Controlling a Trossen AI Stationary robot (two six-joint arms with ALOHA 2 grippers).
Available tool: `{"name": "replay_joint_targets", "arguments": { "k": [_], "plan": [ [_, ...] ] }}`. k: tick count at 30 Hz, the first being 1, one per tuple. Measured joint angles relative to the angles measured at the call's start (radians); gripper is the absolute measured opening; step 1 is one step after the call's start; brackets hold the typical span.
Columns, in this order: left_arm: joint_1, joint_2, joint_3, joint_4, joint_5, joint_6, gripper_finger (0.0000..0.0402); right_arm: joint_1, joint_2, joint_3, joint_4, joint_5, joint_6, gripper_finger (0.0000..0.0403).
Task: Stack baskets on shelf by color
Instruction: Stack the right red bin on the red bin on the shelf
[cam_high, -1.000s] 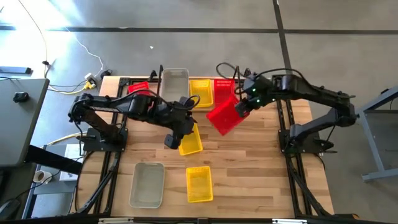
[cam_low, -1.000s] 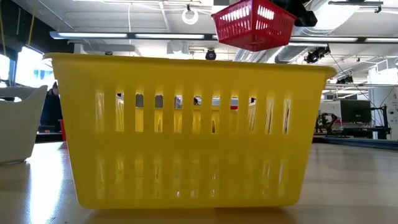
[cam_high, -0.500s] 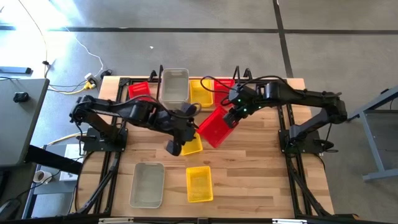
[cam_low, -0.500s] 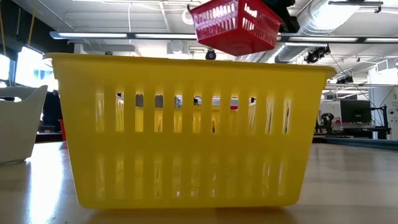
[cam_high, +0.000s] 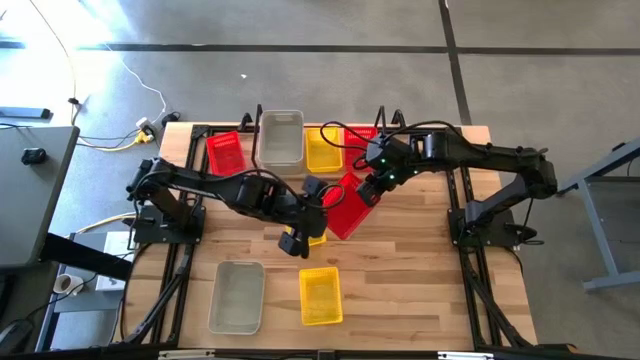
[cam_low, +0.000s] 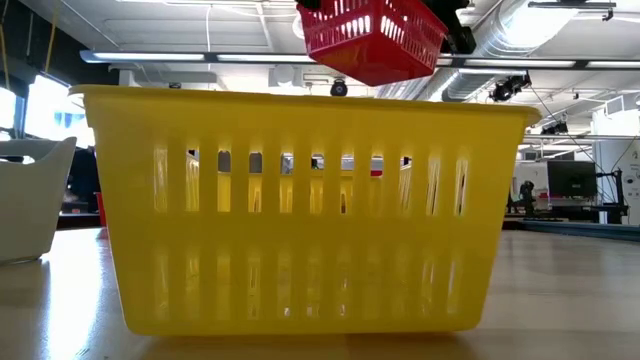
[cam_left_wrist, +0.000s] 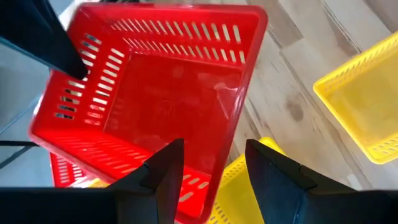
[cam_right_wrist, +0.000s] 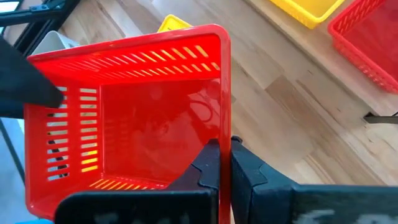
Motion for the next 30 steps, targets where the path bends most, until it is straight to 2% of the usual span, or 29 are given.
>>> {"name": "replay_joint_targets", "arguments": {
  "k": [4,7,16,24,30],
  "plan": [
    [0.004,0.003,0.0,-0.008,0.002,0.0,0.0161,0.0,0.0,0.0,0.0,-0.011,0.0,0.0],
    [0.004,0.006,0.0,-0.008,0.002,0.0,0.0142,0.0,0.0,0.0,0.0,-0.01,0.0,0.0],
    [0.005,0.018,-0.002,-0.013,0.037,0.057,0.0012,0.0,0.0,0.0,0.005,-0.007,0.0,0.0],
    [0.013,0.016,-0.002,-0.012,0.041,0.069,0.0004,0.0,0.0,0.0,0.007,0.026,0.02,0.0007],
    [0.028,0.016,-0.002,-0.013,0.053,0.087,0.0003,-0.002,0.0,0.0,0.006,0.102,0.028,0.0061]
  ]
}}
